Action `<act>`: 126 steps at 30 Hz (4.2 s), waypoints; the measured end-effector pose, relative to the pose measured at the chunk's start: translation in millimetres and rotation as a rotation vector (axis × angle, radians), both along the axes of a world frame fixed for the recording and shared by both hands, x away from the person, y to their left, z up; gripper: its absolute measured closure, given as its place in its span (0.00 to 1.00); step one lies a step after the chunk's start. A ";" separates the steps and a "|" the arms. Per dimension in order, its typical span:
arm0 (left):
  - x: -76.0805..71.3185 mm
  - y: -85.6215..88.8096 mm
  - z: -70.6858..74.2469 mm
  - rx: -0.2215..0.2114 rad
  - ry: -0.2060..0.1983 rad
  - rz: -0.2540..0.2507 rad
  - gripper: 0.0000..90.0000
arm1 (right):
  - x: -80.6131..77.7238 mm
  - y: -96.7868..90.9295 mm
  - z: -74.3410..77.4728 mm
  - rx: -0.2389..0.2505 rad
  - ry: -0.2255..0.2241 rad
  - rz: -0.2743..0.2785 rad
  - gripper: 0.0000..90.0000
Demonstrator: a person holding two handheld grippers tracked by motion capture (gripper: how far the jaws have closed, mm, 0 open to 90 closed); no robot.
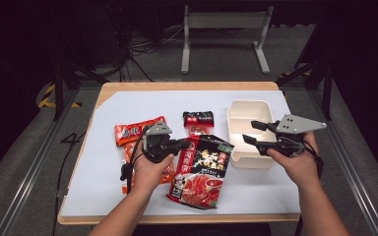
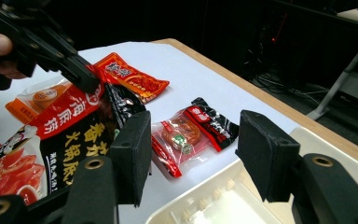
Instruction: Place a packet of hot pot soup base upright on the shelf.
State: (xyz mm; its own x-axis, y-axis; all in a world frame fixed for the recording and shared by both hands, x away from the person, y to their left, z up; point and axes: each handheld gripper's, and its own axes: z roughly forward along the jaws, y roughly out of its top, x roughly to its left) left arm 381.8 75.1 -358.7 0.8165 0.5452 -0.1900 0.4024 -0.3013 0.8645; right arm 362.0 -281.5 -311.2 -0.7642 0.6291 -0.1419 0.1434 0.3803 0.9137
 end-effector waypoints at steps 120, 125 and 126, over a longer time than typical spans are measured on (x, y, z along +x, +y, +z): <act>-25.4 43.0 45.2 -0.054 -0.148 -0.007 0.50 | 23.7 49.5 47.1 0.059 0.247 0.097 0.88; -20.5 50.1 41.8 -0.035 -0.121 0.020 0.47 | 30.6 46.1 56.8 0.048 0.226 0.093 0.88; -19.3 51.7 41.2 -0.030 -0.117 0.023 0.47 | 31.8 45.0 58.6 0.047 0.222 0.092 0.88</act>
State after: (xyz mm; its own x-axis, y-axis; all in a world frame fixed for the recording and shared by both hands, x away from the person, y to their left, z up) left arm 362.5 126.9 -317.6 0.8215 0.5594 -0.1103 0.3045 -0.2669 0.9143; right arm 393.8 -236.5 -252.6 -0.8278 0.5575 0.0632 0.3091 0.3592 0.8806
